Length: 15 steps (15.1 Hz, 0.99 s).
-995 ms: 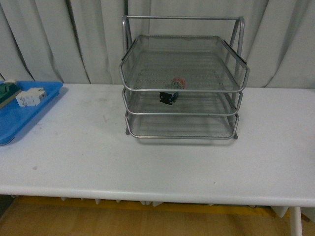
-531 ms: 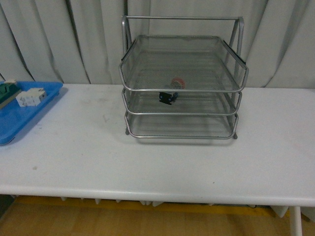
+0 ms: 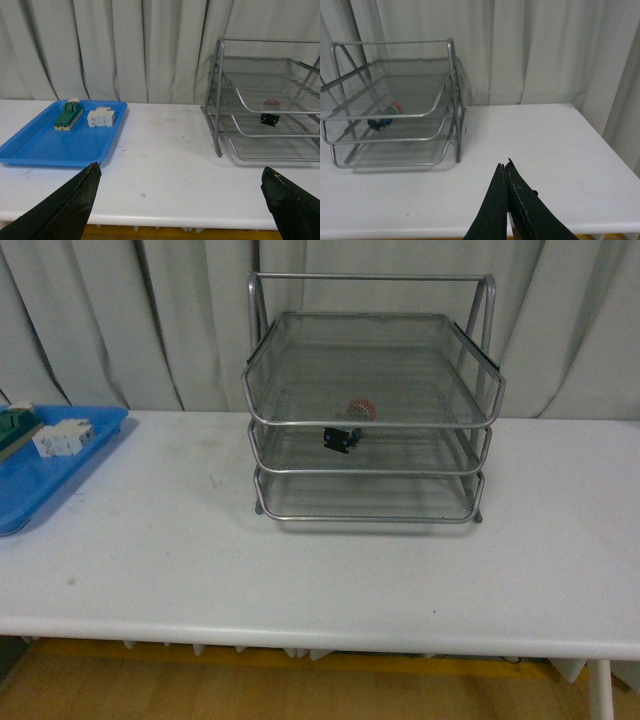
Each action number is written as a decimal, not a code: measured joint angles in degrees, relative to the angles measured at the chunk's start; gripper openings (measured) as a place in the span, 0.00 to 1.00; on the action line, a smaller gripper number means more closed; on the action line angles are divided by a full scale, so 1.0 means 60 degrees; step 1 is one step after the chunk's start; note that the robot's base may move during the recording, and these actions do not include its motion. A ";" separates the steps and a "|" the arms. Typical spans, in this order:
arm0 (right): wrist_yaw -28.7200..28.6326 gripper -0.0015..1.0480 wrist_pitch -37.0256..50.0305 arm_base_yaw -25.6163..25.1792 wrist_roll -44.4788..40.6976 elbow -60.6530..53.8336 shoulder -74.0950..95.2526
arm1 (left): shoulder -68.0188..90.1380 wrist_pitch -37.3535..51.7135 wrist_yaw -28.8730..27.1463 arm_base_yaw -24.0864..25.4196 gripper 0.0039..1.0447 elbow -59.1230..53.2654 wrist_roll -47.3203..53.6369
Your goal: Place button on rack with both arms
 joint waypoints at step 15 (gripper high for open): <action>0.0007 0.02 -0.3319 0.0000 -0.0004 0.0007 -0.3300 | 0.0000 0.0011 0.0004 0.0000 0.94 0.0000 0.0004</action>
